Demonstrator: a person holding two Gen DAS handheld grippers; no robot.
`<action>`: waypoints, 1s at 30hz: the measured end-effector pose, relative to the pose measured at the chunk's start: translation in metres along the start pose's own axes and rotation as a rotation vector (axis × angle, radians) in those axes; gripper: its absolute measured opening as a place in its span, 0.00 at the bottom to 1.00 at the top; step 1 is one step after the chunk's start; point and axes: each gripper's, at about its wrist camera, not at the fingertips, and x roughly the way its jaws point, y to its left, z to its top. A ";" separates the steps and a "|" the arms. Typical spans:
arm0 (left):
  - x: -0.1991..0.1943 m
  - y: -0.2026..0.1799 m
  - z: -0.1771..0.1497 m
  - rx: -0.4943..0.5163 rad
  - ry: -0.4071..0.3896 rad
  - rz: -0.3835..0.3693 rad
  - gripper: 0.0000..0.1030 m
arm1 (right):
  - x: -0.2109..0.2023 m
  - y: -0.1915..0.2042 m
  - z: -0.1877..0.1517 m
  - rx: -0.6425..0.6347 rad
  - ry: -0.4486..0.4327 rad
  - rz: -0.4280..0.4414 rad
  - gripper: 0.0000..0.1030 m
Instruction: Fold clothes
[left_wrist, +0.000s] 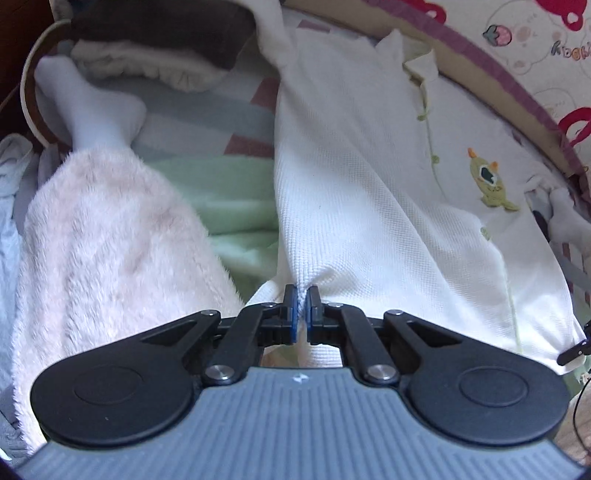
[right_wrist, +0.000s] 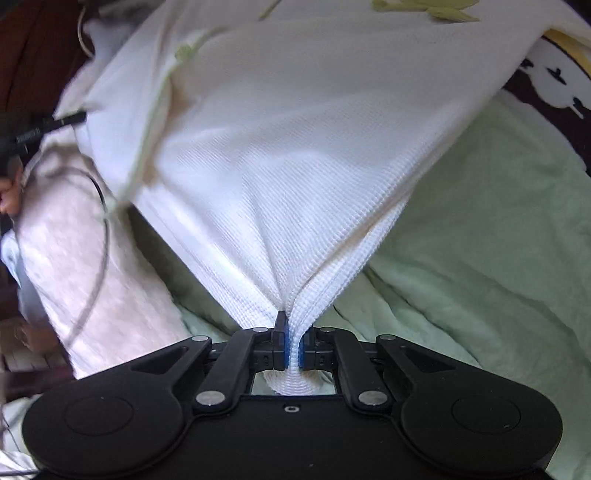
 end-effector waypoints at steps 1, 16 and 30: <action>0.005 -0.001 -0.001 0.016 0.022 0.019 0.04 | 0.008 -0.001 -0.002 0.007 0.017 -0.008 0.07; -0.018 -0.056 -0.005 0.249 -0.157 0.236 0.12 | 0.027 0.076 -0.007 -0.207 0.068 -0.155 0.28; 0.013 -0.079 0.073 -0.020 -0.510 -0.038 0.26 | -0.198 0.145 0.146 -0.177 -0.528 -0.277 0.43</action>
